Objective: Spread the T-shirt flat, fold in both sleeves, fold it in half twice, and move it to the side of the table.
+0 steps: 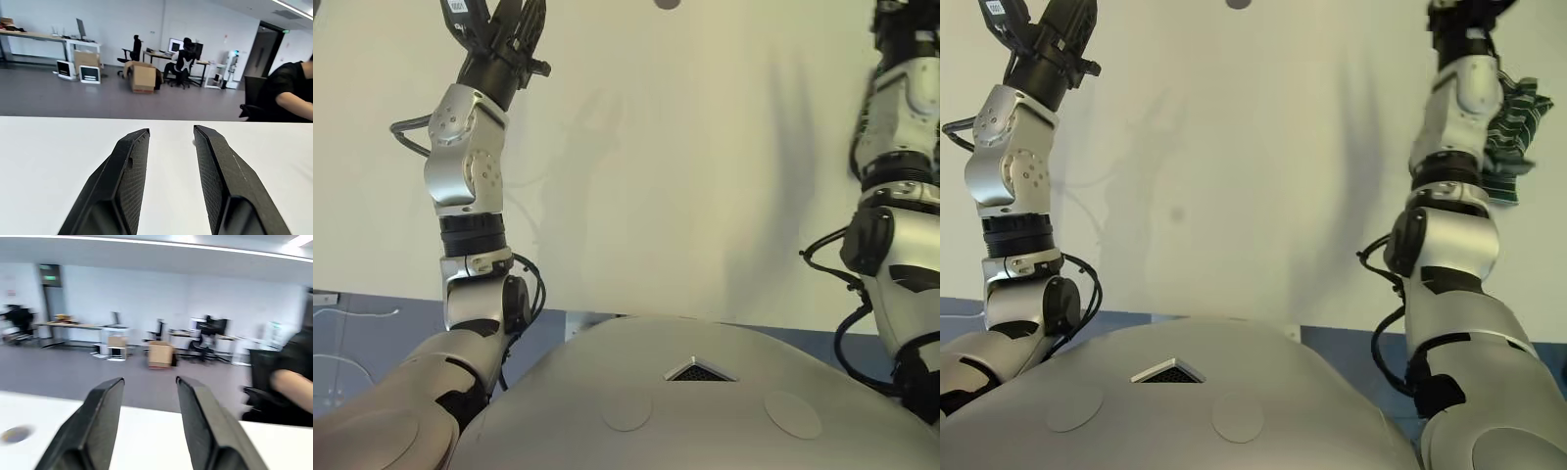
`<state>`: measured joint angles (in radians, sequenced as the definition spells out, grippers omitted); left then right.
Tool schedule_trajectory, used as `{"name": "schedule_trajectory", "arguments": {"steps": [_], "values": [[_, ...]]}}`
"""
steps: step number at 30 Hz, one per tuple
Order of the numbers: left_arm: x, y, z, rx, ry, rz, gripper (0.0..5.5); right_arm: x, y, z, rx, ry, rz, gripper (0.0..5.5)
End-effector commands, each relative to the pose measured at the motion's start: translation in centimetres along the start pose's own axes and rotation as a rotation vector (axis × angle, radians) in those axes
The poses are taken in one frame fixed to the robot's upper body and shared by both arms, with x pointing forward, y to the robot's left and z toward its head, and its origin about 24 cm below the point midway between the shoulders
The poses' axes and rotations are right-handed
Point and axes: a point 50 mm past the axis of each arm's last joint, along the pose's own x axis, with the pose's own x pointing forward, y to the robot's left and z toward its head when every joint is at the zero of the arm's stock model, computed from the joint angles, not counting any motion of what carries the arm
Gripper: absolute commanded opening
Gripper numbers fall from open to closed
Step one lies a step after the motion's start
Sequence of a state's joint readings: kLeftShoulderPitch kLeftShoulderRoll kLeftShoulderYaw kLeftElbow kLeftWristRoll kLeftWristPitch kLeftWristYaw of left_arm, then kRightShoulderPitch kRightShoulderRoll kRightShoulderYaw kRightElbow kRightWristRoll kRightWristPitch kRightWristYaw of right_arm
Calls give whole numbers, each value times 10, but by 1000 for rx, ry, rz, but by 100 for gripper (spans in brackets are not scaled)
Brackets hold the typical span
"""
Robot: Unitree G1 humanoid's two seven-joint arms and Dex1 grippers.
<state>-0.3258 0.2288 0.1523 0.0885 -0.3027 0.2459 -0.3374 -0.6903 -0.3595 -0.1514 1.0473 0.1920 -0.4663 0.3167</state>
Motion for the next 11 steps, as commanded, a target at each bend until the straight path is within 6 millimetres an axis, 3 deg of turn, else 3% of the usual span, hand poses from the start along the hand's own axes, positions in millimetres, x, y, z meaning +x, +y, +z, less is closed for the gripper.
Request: {"name": "schedule_trajectory", "arguments": {"steps": [1,11], "values": [[2,3,-10,158,20,41,165,-21,17,-37,5,135,29,198],[6,15,-19,207,26,107,165,-15,11,-31,2,116,-74,198]]}}
